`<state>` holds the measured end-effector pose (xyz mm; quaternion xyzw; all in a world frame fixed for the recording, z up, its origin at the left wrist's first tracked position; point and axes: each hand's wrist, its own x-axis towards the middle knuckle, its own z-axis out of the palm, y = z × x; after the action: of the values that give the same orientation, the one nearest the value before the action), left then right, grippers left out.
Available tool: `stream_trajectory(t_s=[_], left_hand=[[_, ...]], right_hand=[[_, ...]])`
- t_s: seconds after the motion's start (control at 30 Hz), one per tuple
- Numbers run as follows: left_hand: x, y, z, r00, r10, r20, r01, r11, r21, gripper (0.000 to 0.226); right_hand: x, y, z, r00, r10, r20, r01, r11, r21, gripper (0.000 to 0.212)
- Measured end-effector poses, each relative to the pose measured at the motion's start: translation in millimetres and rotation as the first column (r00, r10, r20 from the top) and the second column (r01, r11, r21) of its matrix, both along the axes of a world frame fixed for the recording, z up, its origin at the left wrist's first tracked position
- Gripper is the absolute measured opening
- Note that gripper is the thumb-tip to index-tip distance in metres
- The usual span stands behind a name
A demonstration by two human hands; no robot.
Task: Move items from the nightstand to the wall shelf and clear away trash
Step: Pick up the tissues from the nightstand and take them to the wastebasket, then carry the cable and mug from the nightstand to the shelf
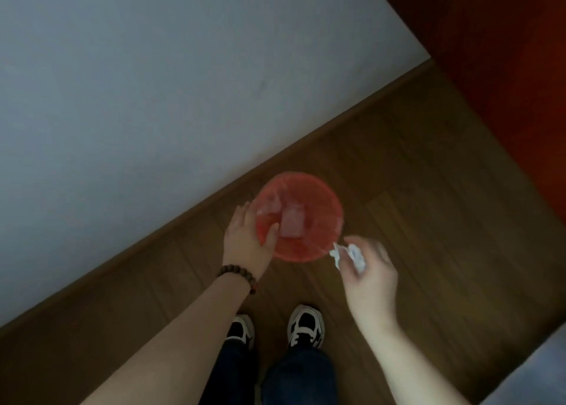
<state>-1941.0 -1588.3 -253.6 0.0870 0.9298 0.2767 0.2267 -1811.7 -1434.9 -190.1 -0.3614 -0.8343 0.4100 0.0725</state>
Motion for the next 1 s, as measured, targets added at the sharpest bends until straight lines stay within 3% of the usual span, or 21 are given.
stream_trajectory(t_s=[0.2, 0.37, 0.47, 0.7, 1.0], left_hand=[[4.4, -27.3, 39.0, 0.992, -0.079, -0.099, 0.075, 0.996, -0.045, 0.066], [4.7, -46.2, 53.7, 0.994, -0.071, -0.088, 0.066, 0.997, -0.05, 0.069], [0.1, -53.1, 69.2, 0.992, -0.066, -0.11, 0.061, 0.997, -0.05, 0.068], [8.5, -35.7, 169.8, 0.987, -0.13, -0.094, 0.125, 0.99, -0.058, 0.069], [69.5, 1.0, 348.2, 0.875, -0.435, -0.21, 0.43, 0.9, -0.071, 0.073]], right_hand=[[-68.7, -10.7, -44.6, 0.999, 0.034, 0.042, -0.033, 0.999, -0.034, 0.026], [-74.9, -10.8, -80.0, 0.941, 0.13, 0.312, -0.12, 0.992, -0.049, 0.077], [-55.0, -13.2, -69.9, 0.936, 0.125, 0.33, -0.133, 0.991, 0.002, 0.087], [-4.0, -19.3, 63.0, 0.96, 0.137, 0.245, -0.166, 0.981, 0.104, 0.08], [77.1, -23.5, 278.4, 0.993, -0.012, 0.118, -0.011, 0.981, 0.193, 0.063]])
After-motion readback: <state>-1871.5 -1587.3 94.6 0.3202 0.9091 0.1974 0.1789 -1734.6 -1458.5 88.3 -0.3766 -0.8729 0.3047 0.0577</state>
